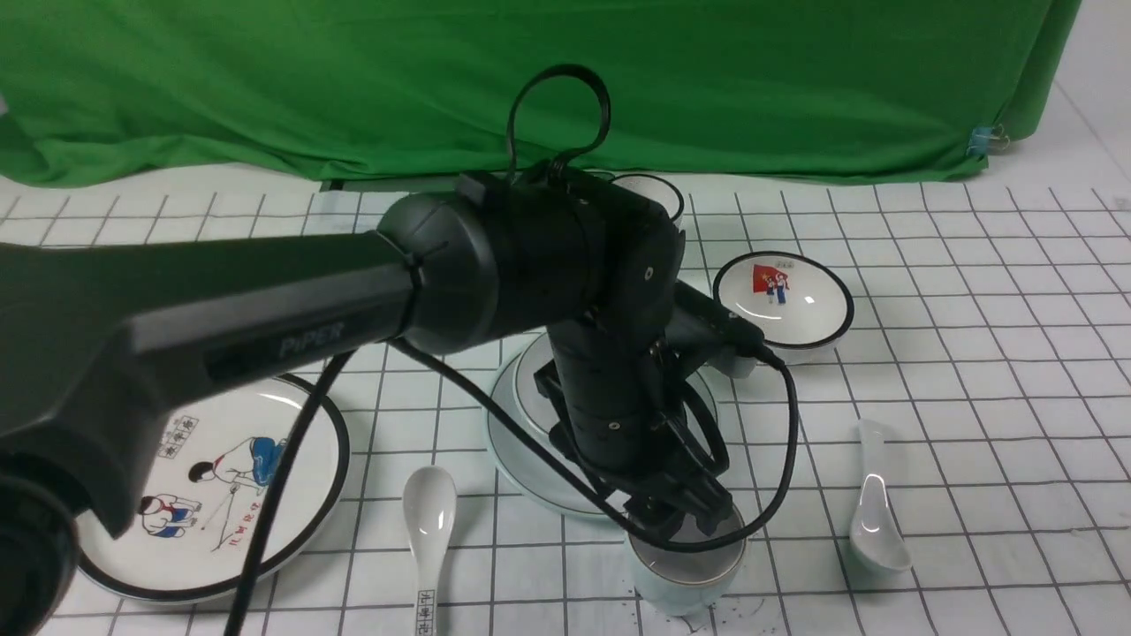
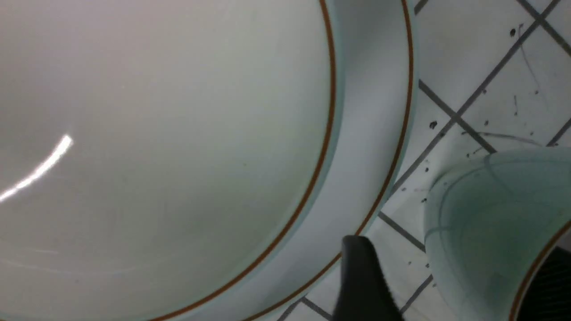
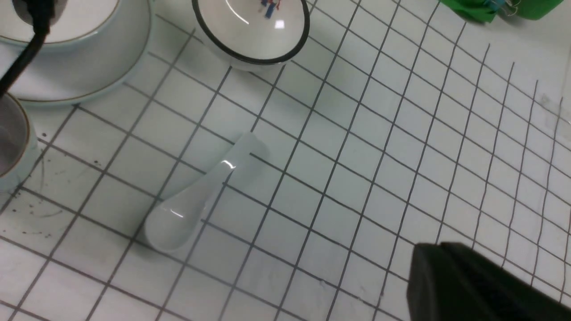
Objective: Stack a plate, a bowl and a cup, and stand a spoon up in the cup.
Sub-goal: Use the left arm to grab a blue teacup, then use the left arm to put the blue teacup into the blue rice bowl in the middle
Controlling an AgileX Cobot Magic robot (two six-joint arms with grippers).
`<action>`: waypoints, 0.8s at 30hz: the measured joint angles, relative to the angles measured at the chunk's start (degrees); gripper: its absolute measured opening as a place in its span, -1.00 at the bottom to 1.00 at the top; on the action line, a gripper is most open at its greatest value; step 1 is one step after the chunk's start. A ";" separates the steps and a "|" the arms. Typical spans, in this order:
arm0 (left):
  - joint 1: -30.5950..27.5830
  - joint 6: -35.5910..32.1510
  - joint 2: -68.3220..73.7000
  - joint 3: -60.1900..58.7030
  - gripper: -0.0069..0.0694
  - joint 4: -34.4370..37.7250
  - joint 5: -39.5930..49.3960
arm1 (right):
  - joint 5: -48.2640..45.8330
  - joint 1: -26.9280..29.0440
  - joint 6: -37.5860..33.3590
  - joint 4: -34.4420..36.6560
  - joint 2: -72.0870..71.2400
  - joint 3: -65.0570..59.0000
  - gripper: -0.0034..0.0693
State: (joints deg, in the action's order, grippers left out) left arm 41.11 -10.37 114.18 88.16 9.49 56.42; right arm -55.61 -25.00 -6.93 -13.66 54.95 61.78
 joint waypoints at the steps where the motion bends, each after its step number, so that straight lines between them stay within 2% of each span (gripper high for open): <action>1: 0.00 0.00 0.04 -0.04 -0.13 0.26 -0.13 | 0.00 0.00 0.00 0.00 0.00 0.00 -0.79; 2: 0.00 0.00 0.04 -0.04 -0.13 0.31 -0.13 | 0.00 0.00 0.00 0.00 0.00 0.00 -0.79; 3: 0.00 0.00 -0.02 -0.04 -0.37 0.70 -0.41 | 0.07 0.00 0.00 0.00 0.00 0.00 -0.79; 5: 0.00 -0.25 -0.37 -0.04 -0.71 1.02 -0.43 | 0.25 0.00 0.00 0.00 -0.02 0.00 -0.78; 7: 0.00 -0.60 -1.01 0.25 -0.81 0.82 -0.06 | 0.25 0.00 0.00 0.00 -0.02 0.00 -0.78; 14: -3.13 -0.85 -6.45 5.19 -0.82 1.36 2.70 | 0.36 0.00 0.00 0.00 -0.02 0.00 -0.77; 20: -11.54 -2.24 -7.46 10.02 -0.82 0.96 3.23 | 1.24 0.00 0.73 0.05 0.58 0.00 -0.77; 24: -14.94 -3.13 -3.83 10.17 -0.82 0.37 3.03 | 1.24 0.00 1.09 0.10 3.29 0.00 -0.77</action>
State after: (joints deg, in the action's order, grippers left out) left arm 26.17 -13.51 110.35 98.32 9.86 59.45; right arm -54.37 -25.00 -5.84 -13.56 58.24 61.78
